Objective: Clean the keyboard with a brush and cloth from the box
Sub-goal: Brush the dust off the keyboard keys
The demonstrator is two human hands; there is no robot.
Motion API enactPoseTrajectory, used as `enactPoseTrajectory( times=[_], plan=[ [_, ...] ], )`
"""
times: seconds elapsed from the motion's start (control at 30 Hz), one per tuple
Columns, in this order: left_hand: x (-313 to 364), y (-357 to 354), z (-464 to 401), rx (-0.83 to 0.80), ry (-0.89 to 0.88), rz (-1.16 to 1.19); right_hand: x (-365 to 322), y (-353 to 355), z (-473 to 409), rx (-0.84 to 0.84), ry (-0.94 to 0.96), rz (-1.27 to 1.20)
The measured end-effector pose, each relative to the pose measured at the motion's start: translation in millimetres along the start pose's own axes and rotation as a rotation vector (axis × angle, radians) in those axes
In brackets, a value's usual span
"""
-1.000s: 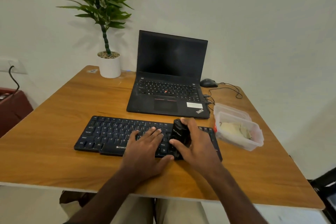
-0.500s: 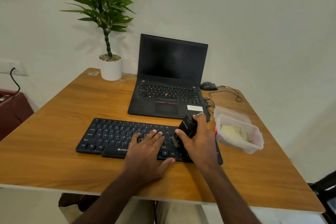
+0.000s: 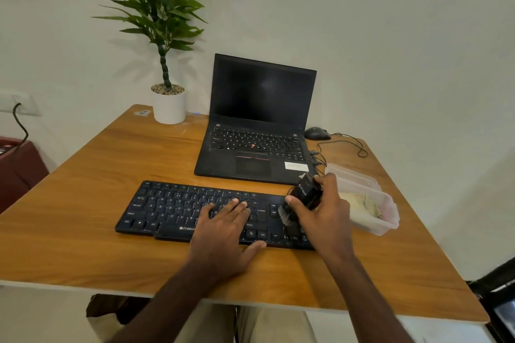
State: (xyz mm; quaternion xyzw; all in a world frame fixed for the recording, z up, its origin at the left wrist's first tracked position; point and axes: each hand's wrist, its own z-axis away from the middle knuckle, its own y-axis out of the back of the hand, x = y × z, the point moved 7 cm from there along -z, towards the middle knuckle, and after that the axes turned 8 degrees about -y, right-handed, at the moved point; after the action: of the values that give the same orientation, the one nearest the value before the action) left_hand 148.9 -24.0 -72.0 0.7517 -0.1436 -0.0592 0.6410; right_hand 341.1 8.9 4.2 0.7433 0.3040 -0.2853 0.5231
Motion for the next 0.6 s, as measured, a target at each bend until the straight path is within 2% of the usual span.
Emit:
enactPoseTrajectory(
  times=[0.13,0.27,0.43,0.5,0.6],
  plan=[
    [-1.3,-3.8,-0.3,0.009,0.005,0.007,-13.5,-25.4,17.5,-0.196,0.115,0.103],
    [-3.4,-9.4,-0.3,0.035,-0.007,-0.012,-6.1,-15.3,12.4,-0.369,0.120,0.187],
    [-0.9,-1.4,-1.6,-0.024,0.001,0.006,9.9,15.5,-12.9,-0.105,0.016,0.028],
    [-0.7,-1.4,-0.1,-0.030,0.007,0.016,10.5,6.6,-10.7,-0.097,0.022,0.036],
    [-1.8,-2.8,0.5,-0.020,0.013,0.012,7.1,-11.7,6.6,-0.174,0.086,0.063]
  ],
)
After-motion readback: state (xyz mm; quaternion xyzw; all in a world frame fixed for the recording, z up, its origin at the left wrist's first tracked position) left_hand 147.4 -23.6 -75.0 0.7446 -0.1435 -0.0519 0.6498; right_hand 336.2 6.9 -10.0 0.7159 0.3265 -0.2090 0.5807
